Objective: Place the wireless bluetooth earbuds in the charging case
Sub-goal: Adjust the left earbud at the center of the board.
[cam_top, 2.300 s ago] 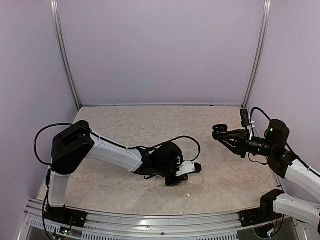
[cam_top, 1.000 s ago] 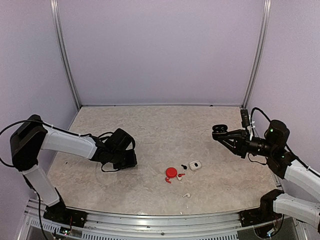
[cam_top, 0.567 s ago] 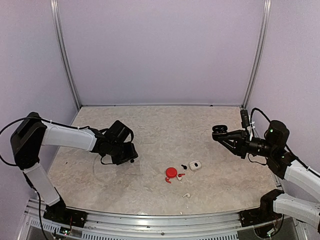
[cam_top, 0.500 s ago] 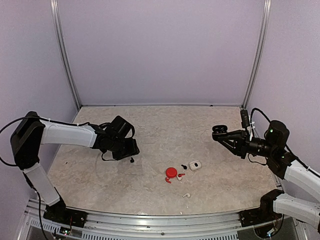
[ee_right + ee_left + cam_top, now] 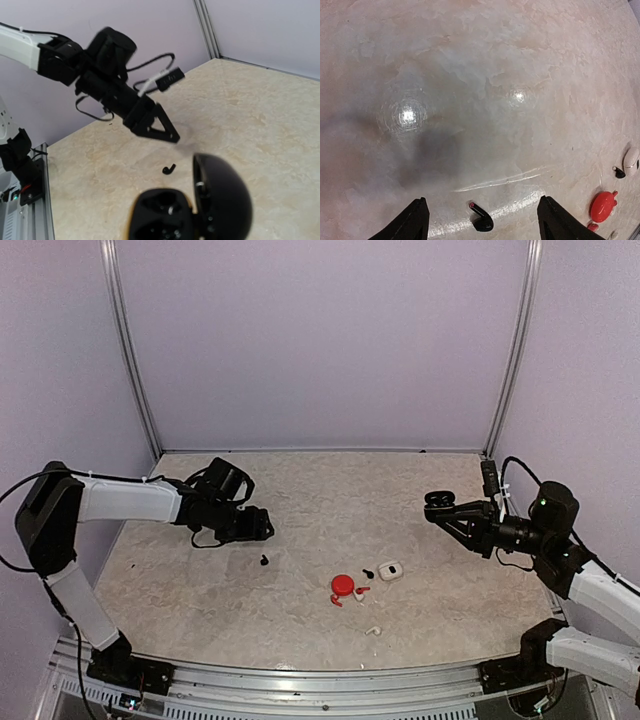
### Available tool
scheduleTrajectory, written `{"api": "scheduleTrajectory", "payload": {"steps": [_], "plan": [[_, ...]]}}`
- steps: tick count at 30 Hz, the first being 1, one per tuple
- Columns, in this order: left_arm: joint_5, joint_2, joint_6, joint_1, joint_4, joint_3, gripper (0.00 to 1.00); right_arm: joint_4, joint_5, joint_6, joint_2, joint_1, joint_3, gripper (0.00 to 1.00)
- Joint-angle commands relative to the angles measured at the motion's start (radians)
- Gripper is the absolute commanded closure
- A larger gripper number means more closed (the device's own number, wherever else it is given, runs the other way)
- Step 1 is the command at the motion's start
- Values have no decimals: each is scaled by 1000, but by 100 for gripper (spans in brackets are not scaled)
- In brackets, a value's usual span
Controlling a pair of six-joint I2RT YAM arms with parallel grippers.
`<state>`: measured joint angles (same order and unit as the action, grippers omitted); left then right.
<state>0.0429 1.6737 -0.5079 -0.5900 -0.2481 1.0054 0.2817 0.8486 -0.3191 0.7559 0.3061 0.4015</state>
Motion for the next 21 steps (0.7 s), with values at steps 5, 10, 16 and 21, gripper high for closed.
{"api": "scheduleTrajectory", "payload": {"steps": [5, 10, 16, 21], "plan": [[38, 112, 6, -34, -25, 38, 27, -21, 2, 10, -25, -13, 10, 100], [56, 173, 19, -81, -22, 70, 29, -20, 0, 9, -28, -14, 4, 100], [115, 243, 58, -142, -35, 115, 34, -36, -6, 18, -38, -13, 7, 100], [155, 263, 93, -187, -81, 124, 38, -44, -5, 24, -38, -14, 7, 100]]}}
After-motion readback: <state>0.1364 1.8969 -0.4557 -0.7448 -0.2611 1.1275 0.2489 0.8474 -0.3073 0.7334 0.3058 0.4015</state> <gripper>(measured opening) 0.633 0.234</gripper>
